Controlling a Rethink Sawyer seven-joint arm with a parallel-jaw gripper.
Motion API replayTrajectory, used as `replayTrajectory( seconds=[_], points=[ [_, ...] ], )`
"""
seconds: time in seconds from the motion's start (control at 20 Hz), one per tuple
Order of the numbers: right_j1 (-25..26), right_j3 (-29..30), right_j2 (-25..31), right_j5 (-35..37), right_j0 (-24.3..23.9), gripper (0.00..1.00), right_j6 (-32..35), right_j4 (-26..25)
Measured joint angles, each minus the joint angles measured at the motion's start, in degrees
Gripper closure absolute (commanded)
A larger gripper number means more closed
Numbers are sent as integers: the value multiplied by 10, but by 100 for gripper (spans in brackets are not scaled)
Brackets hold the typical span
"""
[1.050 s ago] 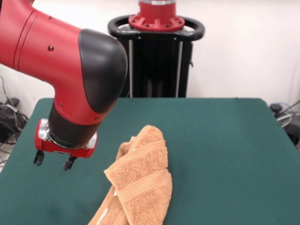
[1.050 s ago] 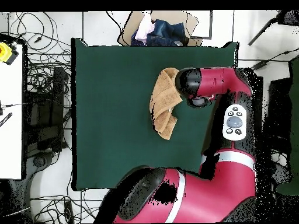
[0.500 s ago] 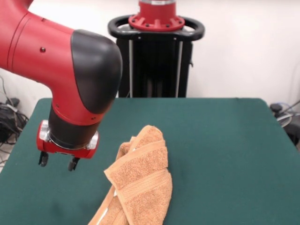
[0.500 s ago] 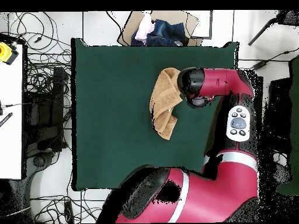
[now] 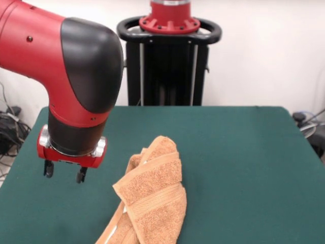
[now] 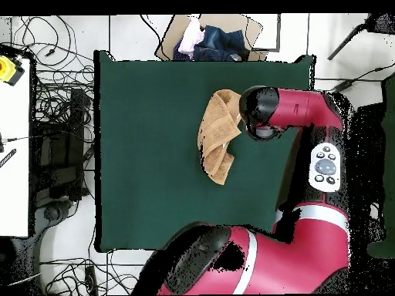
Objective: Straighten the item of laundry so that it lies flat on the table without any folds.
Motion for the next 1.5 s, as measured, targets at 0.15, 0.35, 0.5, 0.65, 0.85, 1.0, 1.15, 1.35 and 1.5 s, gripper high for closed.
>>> replayTrajectory(
  seconds=[0.15, 0.35, 0.5, 0.65, 0.85, 1.0, 1.15, 1.35, 1.5],
  points=[
    [-9, 9, 6, 0, -4, 0, 0, 17],
    [-19, 25, 19, -11, -13, 0, 0, 38],
    [-22, 33, 31, -21, -21, 0, 0, 52],
    [-22, 39, 38, -28, -27, 0, 0, 61],
    [-22, 49, 49, -37, -34, 0, 0, 73],
    [-22, 57, 53, -42, -36, 0, 0, 79],
    [-22, 64, 60, -47, -37, 0, 0, 82],
    [-22, 74, 73, -48, -38, 0, 0, 88],
    [-22, 79, 78, -48, -39, 0, 0, 92]
  ],
)
